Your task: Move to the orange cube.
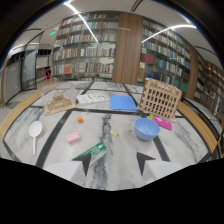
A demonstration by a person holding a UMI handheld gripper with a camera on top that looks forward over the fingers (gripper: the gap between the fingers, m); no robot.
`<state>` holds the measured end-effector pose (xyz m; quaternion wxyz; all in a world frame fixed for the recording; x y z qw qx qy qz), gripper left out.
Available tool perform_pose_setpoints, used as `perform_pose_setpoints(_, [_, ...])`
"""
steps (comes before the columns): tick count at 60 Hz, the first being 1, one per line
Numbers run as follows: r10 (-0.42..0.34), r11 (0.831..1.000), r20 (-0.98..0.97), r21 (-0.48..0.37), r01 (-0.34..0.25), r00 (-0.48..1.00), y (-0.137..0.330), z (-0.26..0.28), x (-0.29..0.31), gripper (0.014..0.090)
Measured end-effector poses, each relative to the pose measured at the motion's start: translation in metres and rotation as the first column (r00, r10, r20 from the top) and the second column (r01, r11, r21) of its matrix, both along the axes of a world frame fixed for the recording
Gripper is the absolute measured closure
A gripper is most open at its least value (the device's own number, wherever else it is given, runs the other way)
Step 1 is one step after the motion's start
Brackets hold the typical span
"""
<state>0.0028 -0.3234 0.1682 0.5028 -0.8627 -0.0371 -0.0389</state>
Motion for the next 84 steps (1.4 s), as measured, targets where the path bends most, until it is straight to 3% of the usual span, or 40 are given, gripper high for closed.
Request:
perform_pose_setpoints(14, [0.046,0.999,0.001,-0.003,-0.045,0.999,-0.022,0.005,-0.040,0.0188])
perform_pose_setpoints(27, [0.121,0.993,-0.019,-0.010,-0.122,0.992,-0.010,0.002,-0.104,0.0187])
perform_pose_setpoints(40, [0.107,0.994,-0.035,0.002,-0.106,0.994,0.067,-0.006,-0.159,0.0188])
perform_pose_setpoints(62, [0.066,0.994,-0.003,-0.084,-0.066,0.998,0.218,-0.079,-0.173,0.0188])
perform_pose_setpoints(84, [0.067,0.983,0.015,-0.173,-0.064,0.998,0.278,-0.143,-0.179,0.0188])
